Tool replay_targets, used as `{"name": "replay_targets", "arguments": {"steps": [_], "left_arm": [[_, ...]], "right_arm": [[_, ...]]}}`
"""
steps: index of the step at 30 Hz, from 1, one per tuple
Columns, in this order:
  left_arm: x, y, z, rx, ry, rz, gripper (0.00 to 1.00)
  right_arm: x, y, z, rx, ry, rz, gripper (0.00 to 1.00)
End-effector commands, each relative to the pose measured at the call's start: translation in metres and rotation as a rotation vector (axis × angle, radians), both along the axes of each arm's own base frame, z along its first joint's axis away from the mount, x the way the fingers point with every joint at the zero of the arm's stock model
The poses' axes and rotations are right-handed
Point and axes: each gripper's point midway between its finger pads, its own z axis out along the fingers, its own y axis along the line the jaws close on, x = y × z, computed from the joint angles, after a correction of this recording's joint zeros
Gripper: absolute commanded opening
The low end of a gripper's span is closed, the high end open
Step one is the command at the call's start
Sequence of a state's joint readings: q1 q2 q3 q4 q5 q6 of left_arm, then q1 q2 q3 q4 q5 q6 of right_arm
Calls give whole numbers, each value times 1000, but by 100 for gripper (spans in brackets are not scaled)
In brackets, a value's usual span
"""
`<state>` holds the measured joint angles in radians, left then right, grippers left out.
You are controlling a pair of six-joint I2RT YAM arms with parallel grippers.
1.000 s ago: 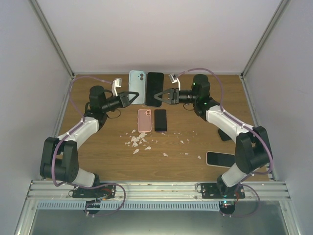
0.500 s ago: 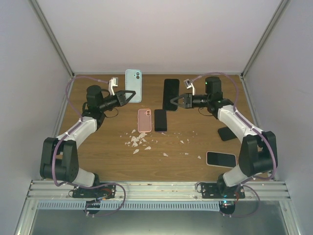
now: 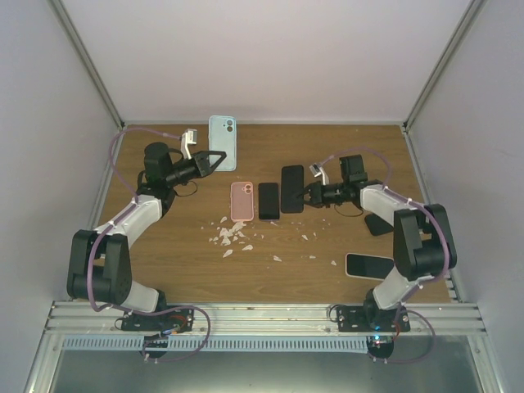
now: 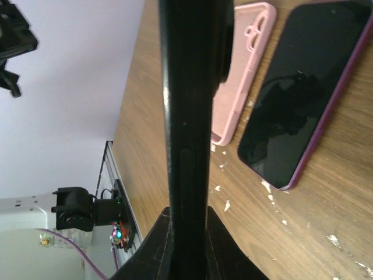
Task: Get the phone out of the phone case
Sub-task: Place the phone at the center of the board.
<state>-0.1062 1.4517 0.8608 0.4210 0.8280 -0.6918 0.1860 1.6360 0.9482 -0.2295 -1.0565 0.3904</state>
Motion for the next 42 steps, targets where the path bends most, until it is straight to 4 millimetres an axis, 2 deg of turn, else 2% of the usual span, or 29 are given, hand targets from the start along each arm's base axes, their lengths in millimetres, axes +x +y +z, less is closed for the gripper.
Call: {"name": "replay_targets", "arguments": {"steps": [1, 8, 28, 31, 42], "left_arm": [[0, 4, 12, -1, -46, 15, 0], [1, 6, 10, 3, -44, 23, 0], [2, 5, 9, -5, -38, 18, 0], [1, 5, 8, -3, -38, 18, 0], [2, 6, 7, -2, -35, 24, 0]], "right_arm": [[7, 1, -16, 15, 6, 31, 0], [17, 1, -44, -6, 88, 30, 0], [35, -13, -89, -67, 199, -7, 0], [37, -15, -92, -77, 208, -10, 1], [37, -18, -93, -93, 228, -22, 15]]}}
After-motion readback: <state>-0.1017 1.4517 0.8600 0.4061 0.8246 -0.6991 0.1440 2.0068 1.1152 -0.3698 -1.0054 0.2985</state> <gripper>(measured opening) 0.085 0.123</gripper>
